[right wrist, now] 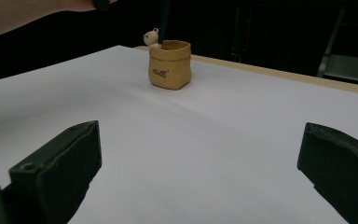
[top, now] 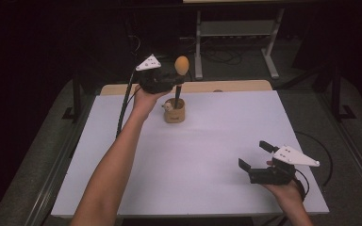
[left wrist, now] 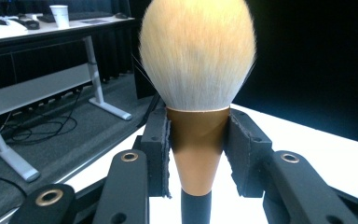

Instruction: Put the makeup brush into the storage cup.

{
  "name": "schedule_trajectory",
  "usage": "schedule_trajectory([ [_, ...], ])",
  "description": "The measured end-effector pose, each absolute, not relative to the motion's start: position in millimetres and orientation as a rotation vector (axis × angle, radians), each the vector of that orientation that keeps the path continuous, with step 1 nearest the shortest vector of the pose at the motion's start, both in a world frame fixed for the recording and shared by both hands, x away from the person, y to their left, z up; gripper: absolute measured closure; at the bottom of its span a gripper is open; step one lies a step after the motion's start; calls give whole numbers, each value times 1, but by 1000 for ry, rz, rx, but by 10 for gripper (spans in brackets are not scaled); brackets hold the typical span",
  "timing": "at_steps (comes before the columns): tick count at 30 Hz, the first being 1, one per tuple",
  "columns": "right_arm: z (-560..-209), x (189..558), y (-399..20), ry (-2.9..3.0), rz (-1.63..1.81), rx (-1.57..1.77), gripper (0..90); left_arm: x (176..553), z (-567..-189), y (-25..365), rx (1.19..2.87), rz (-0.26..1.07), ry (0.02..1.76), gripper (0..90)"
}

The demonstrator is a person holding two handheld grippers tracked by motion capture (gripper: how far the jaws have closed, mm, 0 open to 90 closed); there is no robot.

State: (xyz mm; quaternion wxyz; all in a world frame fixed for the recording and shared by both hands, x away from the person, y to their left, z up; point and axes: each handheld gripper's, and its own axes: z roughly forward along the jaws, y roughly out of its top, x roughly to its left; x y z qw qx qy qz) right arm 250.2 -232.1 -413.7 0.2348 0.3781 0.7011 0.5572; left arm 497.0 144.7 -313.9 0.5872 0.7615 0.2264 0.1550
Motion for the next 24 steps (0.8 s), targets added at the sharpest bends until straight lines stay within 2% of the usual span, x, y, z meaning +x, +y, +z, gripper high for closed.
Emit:
schedule_trajectory([
  [24, -414, 250, -232, 1927, 1533, 1036, 0, 504, -330, 139, 1815, 377, 556, 623],
])
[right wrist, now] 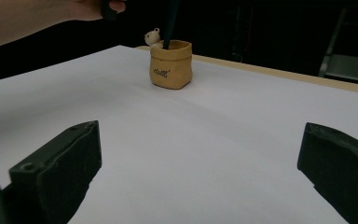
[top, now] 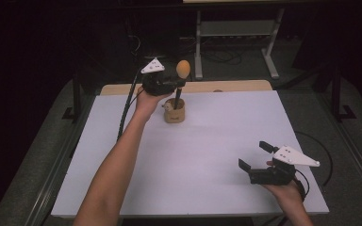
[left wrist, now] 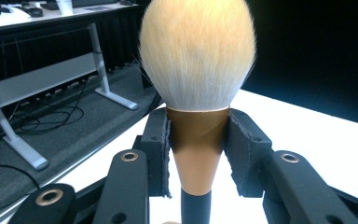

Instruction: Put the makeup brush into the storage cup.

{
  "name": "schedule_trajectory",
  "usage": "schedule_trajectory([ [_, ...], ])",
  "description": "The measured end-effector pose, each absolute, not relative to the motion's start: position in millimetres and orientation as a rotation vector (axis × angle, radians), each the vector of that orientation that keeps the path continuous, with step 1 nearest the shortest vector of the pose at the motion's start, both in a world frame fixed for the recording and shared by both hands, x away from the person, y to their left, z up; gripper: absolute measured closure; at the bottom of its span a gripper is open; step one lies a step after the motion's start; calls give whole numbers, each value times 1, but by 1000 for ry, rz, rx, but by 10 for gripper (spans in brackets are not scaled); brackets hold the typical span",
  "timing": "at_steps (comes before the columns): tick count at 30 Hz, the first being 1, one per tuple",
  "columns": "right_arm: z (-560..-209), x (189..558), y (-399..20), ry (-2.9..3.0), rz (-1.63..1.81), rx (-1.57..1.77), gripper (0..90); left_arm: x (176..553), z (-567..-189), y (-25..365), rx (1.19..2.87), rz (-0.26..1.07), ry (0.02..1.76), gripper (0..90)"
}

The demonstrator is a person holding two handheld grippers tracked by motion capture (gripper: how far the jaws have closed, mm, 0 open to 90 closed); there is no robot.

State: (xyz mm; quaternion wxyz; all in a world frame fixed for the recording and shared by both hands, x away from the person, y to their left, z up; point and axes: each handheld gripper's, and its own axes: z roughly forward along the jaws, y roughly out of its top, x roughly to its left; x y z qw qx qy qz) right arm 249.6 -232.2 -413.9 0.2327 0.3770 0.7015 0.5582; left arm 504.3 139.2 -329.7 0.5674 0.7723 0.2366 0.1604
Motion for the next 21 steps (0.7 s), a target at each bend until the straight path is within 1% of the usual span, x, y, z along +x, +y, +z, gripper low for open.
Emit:
schedule_trajectory([
  [10, -414, 249, -233, 1925, 1536, 1031, 0, 506, -338, 135, 1857, 393, 560, 624],
  [21, -414, 249, -233, 1931, 1532, 1031, 0, 507, -348, 138, 1864, 379, 583, 623],
])
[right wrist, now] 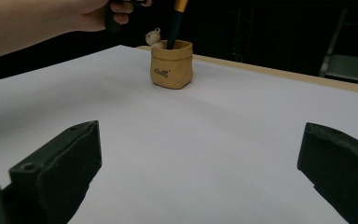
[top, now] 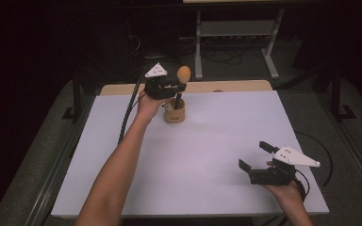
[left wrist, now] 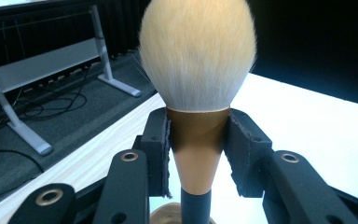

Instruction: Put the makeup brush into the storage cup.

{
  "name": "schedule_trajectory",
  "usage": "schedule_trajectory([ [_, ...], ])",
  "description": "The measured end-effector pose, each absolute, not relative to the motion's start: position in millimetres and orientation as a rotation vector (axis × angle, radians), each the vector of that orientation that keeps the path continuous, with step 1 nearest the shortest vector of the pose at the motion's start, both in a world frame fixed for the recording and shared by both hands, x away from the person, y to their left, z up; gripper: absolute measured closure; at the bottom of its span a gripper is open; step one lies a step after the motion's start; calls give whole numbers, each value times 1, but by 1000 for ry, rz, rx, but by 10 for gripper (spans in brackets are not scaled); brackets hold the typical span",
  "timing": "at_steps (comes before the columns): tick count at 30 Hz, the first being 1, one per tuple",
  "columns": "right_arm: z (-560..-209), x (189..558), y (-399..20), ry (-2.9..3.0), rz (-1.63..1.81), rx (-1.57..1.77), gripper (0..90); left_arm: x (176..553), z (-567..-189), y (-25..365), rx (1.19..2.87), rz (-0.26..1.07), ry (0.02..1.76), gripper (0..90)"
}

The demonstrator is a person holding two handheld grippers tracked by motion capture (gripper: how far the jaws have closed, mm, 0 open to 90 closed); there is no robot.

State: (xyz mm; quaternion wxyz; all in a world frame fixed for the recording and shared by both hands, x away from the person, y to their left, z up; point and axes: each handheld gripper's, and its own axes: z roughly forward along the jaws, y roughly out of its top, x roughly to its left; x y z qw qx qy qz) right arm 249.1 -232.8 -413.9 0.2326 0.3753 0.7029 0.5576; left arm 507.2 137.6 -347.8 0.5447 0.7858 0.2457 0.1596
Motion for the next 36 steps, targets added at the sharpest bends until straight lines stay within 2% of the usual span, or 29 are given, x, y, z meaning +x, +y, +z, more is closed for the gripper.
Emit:
schedule_trajectory([
  [16, -414, 249, -232, 1934, 1530, 1030, 0, 510, -360, 139, 1911, 354, 620, 616],
  [17, -414, 249, -232, 1933, 1530, 1028, 0, 510, -362, 139, 1910, 347, 633, 586],
  [21, -414, 249, -232, 1932, 1531, 1029, 0, 511, -366, 141, 1884, 371, 684, 311],
  [22, -414, 249, -232, 1933, 1529, 1029, 0, 510, -366, 142, 1885, 379, 678, 285],
  [29, -414, 249, -231, 1936, 1530, 1032, 0, 507, -361, 149, 1884, 392, 687, 191],
  [36, -414, 249, -231, 1936, 1527, 1032, 0, 502, -357, 156, 1869, 380, 691, 140],
])
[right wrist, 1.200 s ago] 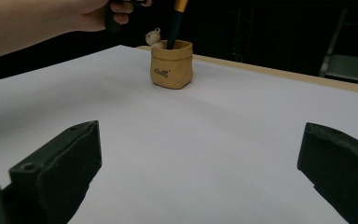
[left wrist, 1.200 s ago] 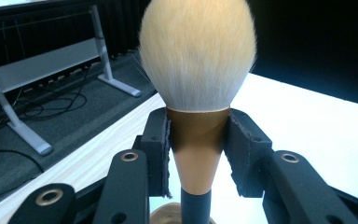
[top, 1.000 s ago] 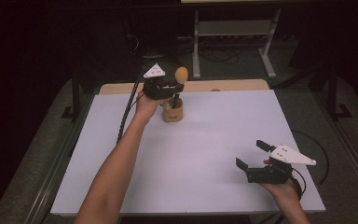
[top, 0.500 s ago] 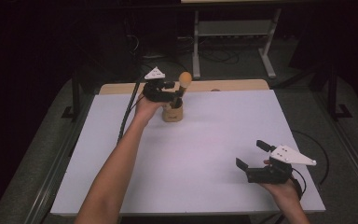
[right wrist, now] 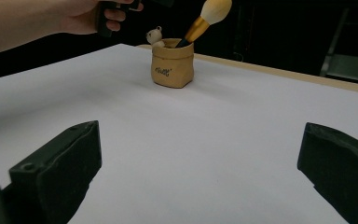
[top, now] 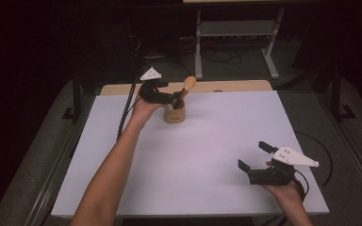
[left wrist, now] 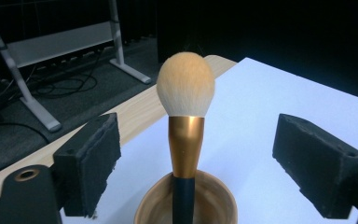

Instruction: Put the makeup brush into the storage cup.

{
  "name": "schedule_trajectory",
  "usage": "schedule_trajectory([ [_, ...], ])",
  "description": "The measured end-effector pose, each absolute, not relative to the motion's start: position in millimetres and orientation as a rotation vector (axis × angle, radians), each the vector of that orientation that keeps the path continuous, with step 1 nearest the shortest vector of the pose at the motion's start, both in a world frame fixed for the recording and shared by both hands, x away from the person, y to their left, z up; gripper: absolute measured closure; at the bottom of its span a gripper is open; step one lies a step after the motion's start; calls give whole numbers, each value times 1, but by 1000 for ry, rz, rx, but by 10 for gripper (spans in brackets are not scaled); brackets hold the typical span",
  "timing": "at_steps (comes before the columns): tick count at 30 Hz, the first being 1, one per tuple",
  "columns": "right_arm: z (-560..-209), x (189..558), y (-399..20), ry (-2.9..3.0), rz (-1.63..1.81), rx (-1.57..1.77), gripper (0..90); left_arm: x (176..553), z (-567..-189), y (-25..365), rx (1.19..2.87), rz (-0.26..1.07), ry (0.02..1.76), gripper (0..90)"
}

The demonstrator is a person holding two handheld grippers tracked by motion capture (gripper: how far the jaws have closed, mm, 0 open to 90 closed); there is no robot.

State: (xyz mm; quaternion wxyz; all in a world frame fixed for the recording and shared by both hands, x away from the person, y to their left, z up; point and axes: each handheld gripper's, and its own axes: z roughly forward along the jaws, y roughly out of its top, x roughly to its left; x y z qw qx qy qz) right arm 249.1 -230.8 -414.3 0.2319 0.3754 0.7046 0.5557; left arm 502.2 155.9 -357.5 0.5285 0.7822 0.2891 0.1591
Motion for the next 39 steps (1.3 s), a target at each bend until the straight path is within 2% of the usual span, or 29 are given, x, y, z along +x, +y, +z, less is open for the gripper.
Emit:
schedule_trajectory([
  [39, -416, 247, -235, 1925, 1518, 1041, 0, 444, -357, 183, 1838, 255, 606, 130],
])
